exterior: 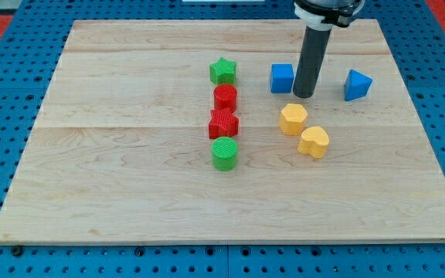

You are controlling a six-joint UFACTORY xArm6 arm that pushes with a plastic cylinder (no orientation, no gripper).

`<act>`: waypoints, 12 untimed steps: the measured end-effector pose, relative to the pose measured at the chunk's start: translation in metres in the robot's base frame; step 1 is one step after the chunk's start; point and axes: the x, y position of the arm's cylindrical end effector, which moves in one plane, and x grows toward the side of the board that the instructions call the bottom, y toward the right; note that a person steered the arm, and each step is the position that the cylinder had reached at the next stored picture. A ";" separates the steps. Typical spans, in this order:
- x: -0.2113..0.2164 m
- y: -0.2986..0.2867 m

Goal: Place the green circle diagonal to the green star

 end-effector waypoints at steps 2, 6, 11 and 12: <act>0.023 0.113; 0.038 0.079; 0.120 -0.191; 0.127 -0.206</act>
